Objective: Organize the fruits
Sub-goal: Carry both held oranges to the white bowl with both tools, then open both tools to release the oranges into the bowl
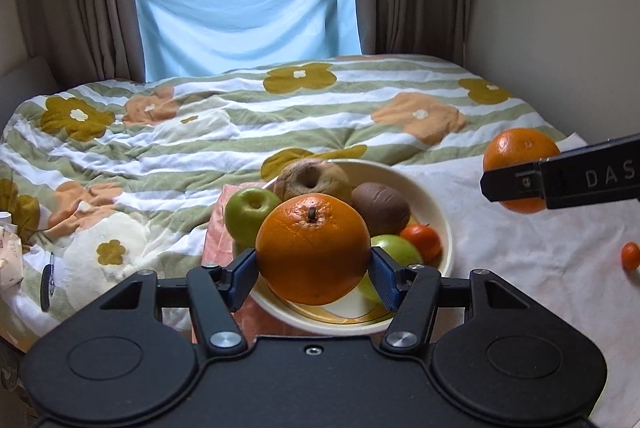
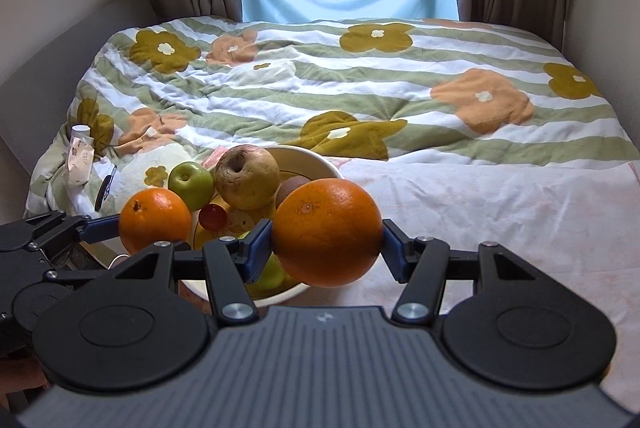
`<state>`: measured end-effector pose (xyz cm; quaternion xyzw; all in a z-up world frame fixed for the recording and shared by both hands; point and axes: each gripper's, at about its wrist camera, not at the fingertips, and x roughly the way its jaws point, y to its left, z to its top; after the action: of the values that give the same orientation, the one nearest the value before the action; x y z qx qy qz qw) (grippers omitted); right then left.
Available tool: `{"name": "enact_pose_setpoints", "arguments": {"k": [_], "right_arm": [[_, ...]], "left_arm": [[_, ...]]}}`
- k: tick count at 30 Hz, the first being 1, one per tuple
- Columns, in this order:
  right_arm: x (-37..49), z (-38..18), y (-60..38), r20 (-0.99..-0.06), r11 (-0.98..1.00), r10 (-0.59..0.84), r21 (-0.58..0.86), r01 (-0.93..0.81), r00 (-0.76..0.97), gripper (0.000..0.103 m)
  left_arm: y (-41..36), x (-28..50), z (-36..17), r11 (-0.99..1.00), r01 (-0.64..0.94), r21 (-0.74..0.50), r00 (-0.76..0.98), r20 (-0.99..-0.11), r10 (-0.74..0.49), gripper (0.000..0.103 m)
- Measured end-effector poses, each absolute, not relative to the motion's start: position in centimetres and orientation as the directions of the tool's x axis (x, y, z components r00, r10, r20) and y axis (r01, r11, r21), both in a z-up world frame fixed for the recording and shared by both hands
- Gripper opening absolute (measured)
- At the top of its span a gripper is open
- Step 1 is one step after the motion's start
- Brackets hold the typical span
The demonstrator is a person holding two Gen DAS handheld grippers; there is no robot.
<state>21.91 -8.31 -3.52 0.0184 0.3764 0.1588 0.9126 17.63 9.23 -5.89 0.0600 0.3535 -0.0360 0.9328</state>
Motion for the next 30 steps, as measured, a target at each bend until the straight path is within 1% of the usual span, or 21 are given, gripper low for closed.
{"name": "enact_pose_setpoints", "arguments": {"k": [9,16,18,19,20,22,30], "right_arm": [[23.7,-5.2,-5.5,-0.701,0.956,0.285,0.156,-0.250,0.654,0.072],[24.7,-5.8,-4.6,-0.709,0.959,0.273,0.146,-0.244,0.650,0.072],[24.9,-5.8,-4.5,-0.709,0.959,0.273,0.145,-0.244,0.650,0.072],[25.1,-5.8,-4.4,-0.709,0.958,0.274,0.146,-0.245,0.650,0.072],[25.3,-5.8,-4.3,-0.709,0.958,0.276,0.146,-0.247,0.649,0.072],[25.6,-5.8,-4.0,-0.708,0.956,0.281,0.149,-0.253,0.647,0.072],[26.7,-6.1,-2.0,-0.710,0.940,0.318,0.151,-0.305,0.629,0.072]], "left_arm": [[10.5,20.2,-9.1,0.972,0.209,0.111,0.694,-0.717,-0.067,0.064],[10.5,21.0,-10.2,0.964,0.247,0.099,0.653,-0.752,-0.090,0.066],[10.5,20.7,-10.0,0.962,0.250,0.111,0.672,-0.735,-0.090,0.080],[10.5,20.5,-9.7,0.962,0.248,0.119,0.687,-0.721,-0.088,0.094],[10.6,20.2,-9.4,0.961,0.246,0.124,0.700,-0.709,-0.088,0.100],[10.7,20.2,-8.8,0.961,0.246,0.125,0.712,-0.696,-0.092,0.100],[12.0,19.5,-7.3,0.978,0.190,0.089,0.717,-0.693,-0.076,0.100]]}}
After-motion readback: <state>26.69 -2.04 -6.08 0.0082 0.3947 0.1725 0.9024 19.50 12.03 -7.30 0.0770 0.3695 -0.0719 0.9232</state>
